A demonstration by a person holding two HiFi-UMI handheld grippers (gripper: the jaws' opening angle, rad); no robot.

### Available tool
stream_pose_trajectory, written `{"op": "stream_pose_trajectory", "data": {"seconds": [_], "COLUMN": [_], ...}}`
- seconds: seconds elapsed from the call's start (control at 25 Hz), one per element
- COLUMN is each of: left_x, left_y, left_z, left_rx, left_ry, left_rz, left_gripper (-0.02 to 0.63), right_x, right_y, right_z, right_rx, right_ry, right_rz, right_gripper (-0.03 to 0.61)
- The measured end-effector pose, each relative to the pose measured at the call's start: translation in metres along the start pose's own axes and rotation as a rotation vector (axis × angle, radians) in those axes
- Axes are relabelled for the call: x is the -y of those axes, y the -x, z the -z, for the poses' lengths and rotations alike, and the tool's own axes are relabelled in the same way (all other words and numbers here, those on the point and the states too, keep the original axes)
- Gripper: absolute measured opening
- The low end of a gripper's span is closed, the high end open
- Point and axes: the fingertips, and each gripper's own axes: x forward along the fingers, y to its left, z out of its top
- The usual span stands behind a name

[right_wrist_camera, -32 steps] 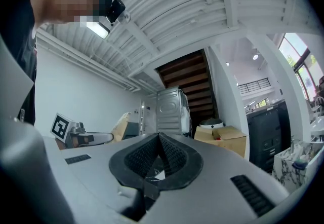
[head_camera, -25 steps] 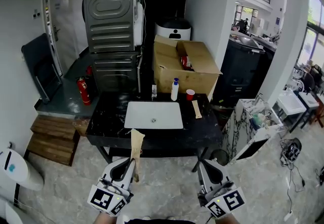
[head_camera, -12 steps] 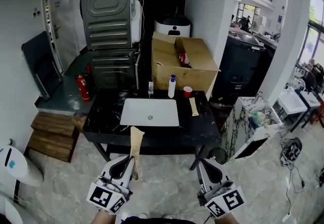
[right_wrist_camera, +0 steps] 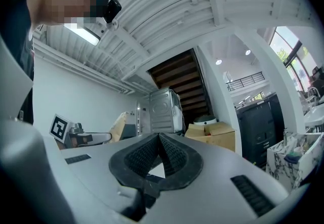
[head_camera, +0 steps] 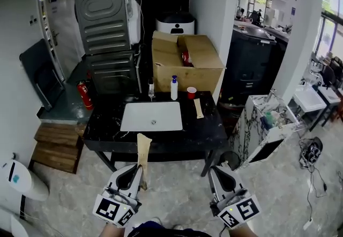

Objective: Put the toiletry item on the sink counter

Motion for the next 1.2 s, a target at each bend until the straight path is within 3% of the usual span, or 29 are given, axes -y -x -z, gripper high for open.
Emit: {"op": "stream_pose_trajectory", "data": {"seconds": [0.52, 0.8, 1.2], "left_x": [-0.024, -0.082, -0.154], "left_y": [-0.083, -0.163, -0.250], "left_z": [0.036, 0.058, 0.070], "left_rx": [-0.016, -0.002, 0.016], "left_ry": [0.036, 0.030, 0.081], "left_rz": [0.054, 0.076, 0.107], "left_gripper": [0.021, 0.021, 0.021], "right_x": [0.057, 0.102, 0.143], "right_y": [-0.041, -0.124, -0.219], "right_z": [0.027, 0.033, 0.022], "right_rx": [-0.037, -0.034, -0.019], "right_ry": [-0.016, 0.019, 0.052], "right_rz": [0.077, 0.119, 0.155], "right_gripper": [0.038, 0.038, 0.038]}}
